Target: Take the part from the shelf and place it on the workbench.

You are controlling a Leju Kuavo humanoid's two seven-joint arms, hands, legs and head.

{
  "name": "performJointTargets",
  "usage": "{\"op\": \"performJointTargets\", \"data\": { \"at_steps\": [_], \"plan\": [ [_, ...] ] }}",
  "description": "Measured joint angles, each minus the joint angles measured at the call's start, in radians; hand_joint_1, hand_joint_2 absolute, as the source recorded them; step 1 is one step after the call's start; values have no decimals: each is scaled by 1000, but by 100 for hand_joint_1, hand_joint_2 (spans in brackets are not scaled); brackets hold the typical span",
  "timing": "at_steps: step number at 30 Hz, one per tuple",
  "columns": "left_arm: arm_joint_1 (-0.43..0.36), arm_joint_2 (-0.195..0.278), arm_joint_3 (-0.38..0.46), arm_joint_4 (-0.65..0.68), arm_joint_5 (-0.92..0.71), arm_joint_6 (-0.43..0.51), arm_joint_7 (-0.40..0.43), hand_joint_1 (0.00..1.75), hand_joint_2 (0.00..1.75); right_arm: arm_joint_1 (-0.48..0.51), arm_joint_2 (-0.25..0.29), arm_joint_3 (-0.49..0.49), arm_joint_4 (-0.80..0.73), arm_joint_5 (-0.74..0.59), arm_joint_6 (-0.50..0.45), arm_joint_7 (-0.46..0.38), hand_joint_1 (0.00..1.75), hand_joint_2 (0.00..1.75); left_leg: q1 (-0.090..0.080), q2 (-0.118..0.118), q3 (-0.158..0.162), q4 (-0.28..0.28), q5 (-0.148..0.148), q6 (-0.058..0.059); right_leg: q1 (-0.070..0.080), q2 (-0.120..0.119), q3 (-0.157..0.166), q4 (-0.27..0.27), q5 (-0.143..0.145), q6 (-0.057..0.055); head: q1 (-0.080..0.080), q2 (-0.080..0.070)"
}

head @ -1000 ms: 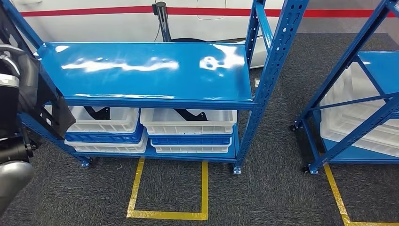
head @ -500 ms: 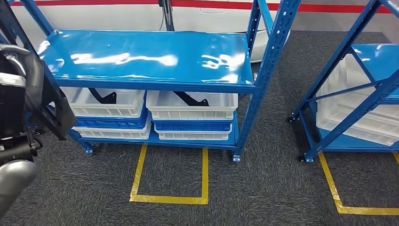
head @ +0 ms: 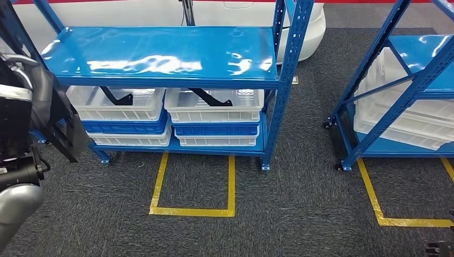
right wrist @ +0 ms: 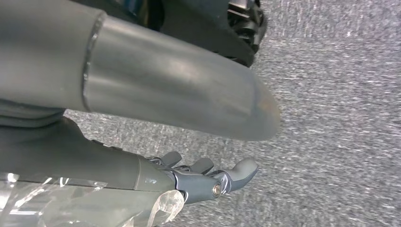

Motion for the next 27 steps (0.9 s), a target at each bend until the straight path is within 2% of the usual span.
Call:
{"op": "performJointTargets", "data": {
  "at_steps": [1, 2, 4, 5, 6, 7, 9, 10, 11, 12, 15, 16, 17, 20, 21, 22, 24, 25, 26, 27],
  "plan": [
    [0, 0, 0, 0, 2, 1, 1, 175, 175, 0, 0, 0, 0, 0, 0, 1, 0, 0, -3, 0, 35, -59, -10, 6, 1, 0, -6, 0, 8, 5, 0, 0],
    [0, 0, 1, 0, 4, 2, 2, 175, 175, 1, 0, 0, 0, 0, 0, 1, 0, 0, -7, 0, 50, -92, -20, 12, 2, 0, -11, -1, 16, 10, 0, 0],
    [0, 0, 1, 0, 6, 2, 6, 175, 175, 3, -1, 0, 0, -1, -1, 2, 0, 0, -5, 1, 41, -101, -12, 24, 1, 1, -19, 1, 24, 21, 1, 0],
    [1, 0, 0, 0, 7, 2, 9, 175, 175, 4, -1, 0, 0, -2, -1, 3, 0, 0, -3, 1, 35, -101, -5, 31, 0, 2, -27, 17, 10, 26, 1, 0],
    [1, 0, 0, 0, 7, 2, 12, 175, 175, 5, -1, 0, 0, -2, -1, 4, 0, 0, 0, 2, 29, -102, 4, 39, -1, 2, -43, 55, -20, 32, 2, 0],
    [1, 0, 0, 0, 8, 2, 13, 175, 175, 6, -2, 0, 0, -2, -1, 6, 0, 0, 0, 2, 22, -102, 11, 44, -3, 3, -66, 117, -63, 36, 3, 0],
    [2, 0, 0, 1, 8, 2, 14, 175, 175, 8, -1, 0, 0, -2, -1, 7, 0, 0, 0, 1, 5, -100, 25, 49, -6, 3, -118, 266, -143, 44, 4, 0],
    [3, 0, -1, 1, 8, 2, 14, 175, 175, 9, -1, 0, 0, -2, -1, 8, 0, 0, -1, 1, -4, -99, 31, 48, -8, 3, -128, 310, -161, 46, 4, 0],
    [4, 0, -1, 1, 8, 2, 14, 175, 175, 10, -1, 0, 0, -2, -1, 8, 0, 0, -1, 1, -11, -98, 36, 47, -9, 3, -119, 316, -160, 47, 4, 0],
    [5, 0, -1, 1, 9, 3, 14, 175, 175, 10, -1, 0, 0, -2, -1, 8, 0, 0, -1, 0, -16, -96, 39, 45, -10, 3, -90, 283, -144, 47, 4, 0],
    [5, 0, 0, 1, 8, 9, 14, 175, 175, 9, -1, 0, 0, -2, -1, 8, 0, 0, -3, 0, -24, -89, 44, 38, -9, 4, 40, 78, -75, 36, 4, 0],
    [5, 0, 0, 1, 6, 12, 14, 175, 175, 9, -2, 0, 0, -2, -1, 9, 0, 0, -5, 1, -28, -87, 46, 34, -8, 5, 66, 31, -65, 32, 4, 0],
    [6, 0, 0, 1, 4, 16, 13, 175, 175, 9, -2, 0, 0, -1, -1, 10, 0, 0, -6, 1, -32, -85, 49, 29, -6, 6, 77, 5, -62, 27, 4, 0],
    [15, 0, 1, 3, 0, 22, 9, 175, 175, 9, -2, 1, 0, 1, 0, 13, 0, 0, -4, 1, -43, -77, 49, 16, -8, 5, 71, -3, -57, 15, 4, 0],
    [16, 0, 3, 4, 0, 24, 8, 175, 175, 8, -2, 3, 0, 2, 1, 14, 0, 0, -3, 1, -53, -56, 33, 11, -10, 3, 70, -5, -53, 9, 3, 0],
    [16, 0, 4, 4, -1, 25, 6, 175, 175, 8, -2, 4, 0, 3, 2, 16, 0, 0, -1, 0, -72, -13, 6, 6, -12, 0, 68, -7, -50, 5, 2, 0],
    [19, 0, 6, 7, 0, 29, 2, 175, 175, 7, -1, 7, 0, 3, 4, 22, 0, 0, 2, -1, -133, 131, -67, -6, -12, -5, 63, -6, -47, 0, 1, 0],
    [21, 0, 6, 8, 1, 30, 0, 175, 175, 7, -1, 8, 0, 3, 4, 25, 0, 0, 3, 0, -161, 198, -91, -10, -12, -8, 61, -6, -46, -1, 1, 0],
    [23, 0, 6, 10, 2, 30, -2, 175, 175, 7, -1, 10, 0, 3, 4, 26, 0, 0, 5, 0, -176, 236, -99, -13, -12, -12, 60, -5, -46, -1, 0, 0],
    [25, 0, 6, 12, 3, 31, -3, 175, 175, 7, -1, 12, 0, 4, 4, 27, 0, 0, 7, 0, -171, 230, -85, -15, -13, -16, 60, -4, -46, -1, 0, 0]
  ]
}}
